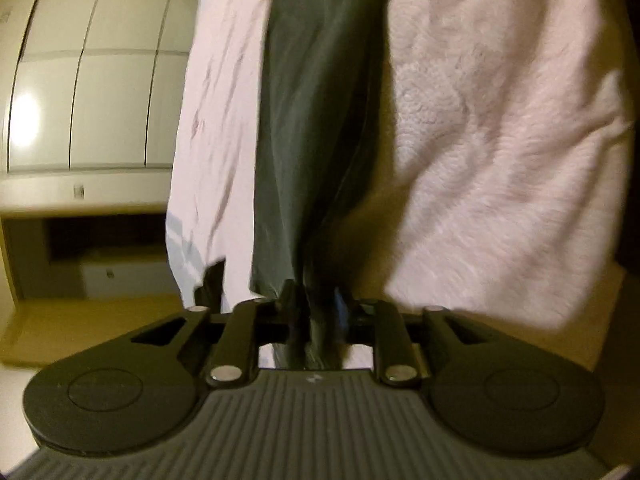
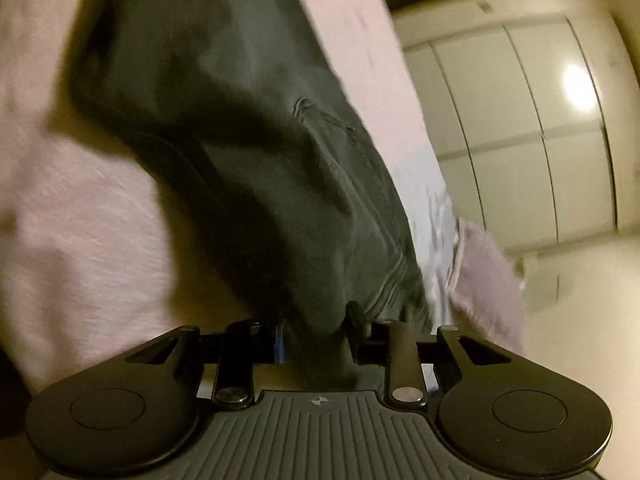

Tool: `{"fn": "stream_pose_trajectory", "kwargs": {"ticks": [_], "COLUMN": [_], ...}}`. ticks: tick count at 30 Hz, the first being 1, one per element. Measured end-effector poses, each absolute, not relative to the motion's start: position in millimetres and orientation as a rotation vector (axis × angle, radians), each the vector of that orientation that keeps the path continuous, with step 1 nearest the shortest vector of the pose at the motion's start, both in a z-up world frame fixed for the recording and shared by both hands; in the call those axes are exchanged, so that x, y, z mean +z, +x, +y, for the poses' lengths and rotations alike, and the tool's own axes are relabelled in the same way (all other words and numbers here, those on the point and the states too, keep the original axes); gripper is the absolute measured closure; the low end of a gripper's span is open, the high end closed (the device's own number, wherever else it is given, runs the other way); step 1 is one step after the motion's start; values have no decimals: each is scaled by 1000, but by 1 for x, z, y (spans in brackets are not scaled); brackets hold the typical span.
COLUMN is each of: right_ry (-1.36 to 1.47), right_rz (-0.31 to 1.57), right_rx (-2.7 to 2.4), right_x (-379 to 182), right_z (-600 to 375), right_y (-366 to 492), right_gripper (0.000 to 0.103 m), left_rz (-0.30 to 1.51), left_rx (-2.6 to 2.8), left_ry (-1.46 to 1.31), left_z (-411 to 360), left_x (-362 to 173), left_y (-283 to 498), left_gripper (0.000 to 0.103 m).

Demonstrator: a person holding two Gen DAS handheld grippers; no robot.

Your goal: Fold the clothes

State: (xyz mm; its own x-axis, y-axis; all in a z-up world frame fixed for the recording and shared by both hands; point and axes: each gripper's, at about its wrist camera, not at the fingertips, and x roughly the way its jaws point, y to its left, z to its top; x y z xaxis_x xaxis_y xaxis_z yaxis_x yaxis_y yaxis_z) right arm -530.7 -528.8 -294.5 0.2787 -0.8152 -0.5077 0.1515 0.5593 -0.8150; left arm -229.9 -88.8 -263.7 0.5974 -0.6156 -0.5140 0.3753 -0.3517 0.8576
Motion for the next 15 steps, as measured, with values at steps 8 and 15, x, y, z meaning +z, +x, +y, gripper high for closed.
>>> {"fn": "stream_pose_trajectory", "kwargs": {"ticks": [8,15], "right_ry": [-410,-445], "right_rz": [803,806], "right_rx": [-691,-542], "right_x": [-243,-256], "right_z": [-440,-434], "right_y": [-515,-460], "right_gripper": [55,54], "left_rz": [-250,-371], "left_rx": [-1235,-1519], "left_ry": [1357,1243], "left_z": [-87,-148], "left_x": [-217,-231], "left_y": [-293,-378], "left_gripper": [79,69]}}
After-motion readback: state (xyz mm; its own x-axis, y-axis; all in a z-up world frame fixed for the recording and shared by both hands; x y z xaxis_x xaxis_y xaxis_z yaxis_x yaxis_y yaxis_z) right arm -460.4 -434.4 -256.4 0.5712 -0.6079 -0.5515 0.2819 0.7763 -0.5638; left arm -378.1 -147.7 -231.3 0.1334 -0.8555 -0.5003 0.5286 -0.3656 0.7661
